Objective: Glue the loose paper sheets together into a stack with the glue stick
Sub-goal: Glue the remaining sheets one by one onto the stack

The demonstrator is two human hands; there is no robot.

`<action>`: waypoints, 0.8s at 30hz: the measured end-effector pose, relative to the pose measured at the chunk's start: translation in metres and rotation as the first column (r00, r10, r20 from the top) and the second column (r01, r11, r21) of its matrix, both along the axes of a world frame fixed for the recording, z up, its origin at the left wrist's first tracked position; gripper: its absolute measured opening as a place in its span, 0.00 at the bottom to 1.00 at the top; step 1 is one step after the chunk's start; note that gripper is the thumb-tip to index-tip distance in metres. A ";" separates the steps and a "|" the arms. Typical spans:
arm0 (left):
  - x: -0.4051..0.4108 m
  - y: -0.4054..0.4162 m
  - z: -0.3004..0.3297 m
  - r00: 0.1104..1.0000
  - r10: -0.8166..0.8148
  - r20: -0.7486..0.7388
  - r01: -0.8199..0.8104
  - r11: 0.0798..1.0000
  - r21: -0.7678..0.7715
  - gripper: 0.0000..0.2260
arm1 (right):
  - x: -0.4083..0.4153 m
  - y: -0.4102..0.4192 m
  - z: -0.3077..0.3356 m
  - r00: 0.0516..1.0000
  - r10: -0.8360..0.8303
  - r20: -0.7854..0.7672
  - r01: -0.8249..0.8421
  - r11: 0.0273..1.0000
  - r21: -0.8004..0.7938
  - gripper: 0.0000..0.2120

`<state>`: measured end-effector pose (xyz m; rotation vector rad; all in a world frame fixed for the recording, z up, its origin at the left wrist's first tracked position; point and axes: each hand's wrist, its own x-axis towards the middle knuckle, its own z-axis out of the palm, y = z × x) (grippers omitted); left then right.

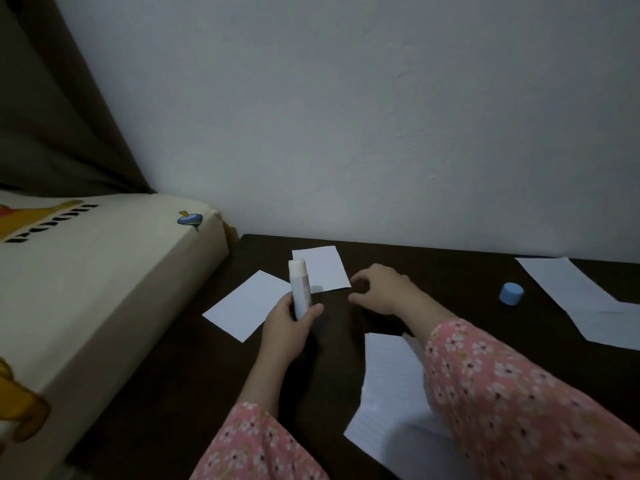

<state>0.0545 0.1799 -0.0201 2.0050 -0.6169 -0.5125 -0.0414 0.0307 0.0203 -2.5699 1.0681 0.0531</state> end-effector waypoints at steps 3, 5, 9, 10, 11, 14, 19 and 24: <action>0.012 -0.002 -0.002 0.999 0.033 -0.013 -0.033 0.999 -0.024 0.29 | 0.026 -0.002 -0.020 0.997 0.078 0.019 -0.077 0.996 -0.044 0.23; 0.017 -0.005 -0.003 0.999 0.051 -0.019 -0.051 0.998 -0.035 0.29 | 0.036 -0.004 -0.033 0.993 0.117 -0.007 -0.117 0.991 -0.058 0.25; 0.020 -0.008 -0.003 0.998 0.061 -0.005 -0.061 0.997 -0.049 0.29 | 0.041 -0.006 -0.048 0.991 0.127 -0.051 -0.131 0.988 -0.086 0.25; 0.020 -0.009 -0.003 0.998 0.060 -0.006 -0.060 0.997 -0.049 0.29 | 0.039 -0.006 -0.049 0.993 0.113 -0.036 -0.116 0.989 -0.089 0.25; 0.019 -0.010 -0.002 0.998 0.057 -0.008 -0.057 0.997 -0.053 0.29 | 0.038 -0.005 -0.050 0.995 0.099 -0.023 -0.100 0.991 -0.089 0.24; 0.014 -0.010 0.000 0.999 0.034 0.004 -0.034 0.997 -0.073 0.28 | 0.030 -0.004 -0.049 0.997 0.082 -0.018 -0.083 0.981 -0.174 0.21; 0.001 -0.015 0.001 1.000 -0.011 0.012 0.011 0.999 -0.046 0.30 | -0.003 -0.013 -0.043 0.998 -0.055 -0.017 0.049 0.968 -0.247 0.16; -0.027 -0.026 0.006 0.991 -0.127 -0.047 0.126 0.992 -0.013 0.25 | -0.051 -0.029 -0.041 0.982 -0.187 -0.003 0.184 0.969 -0.168 0.17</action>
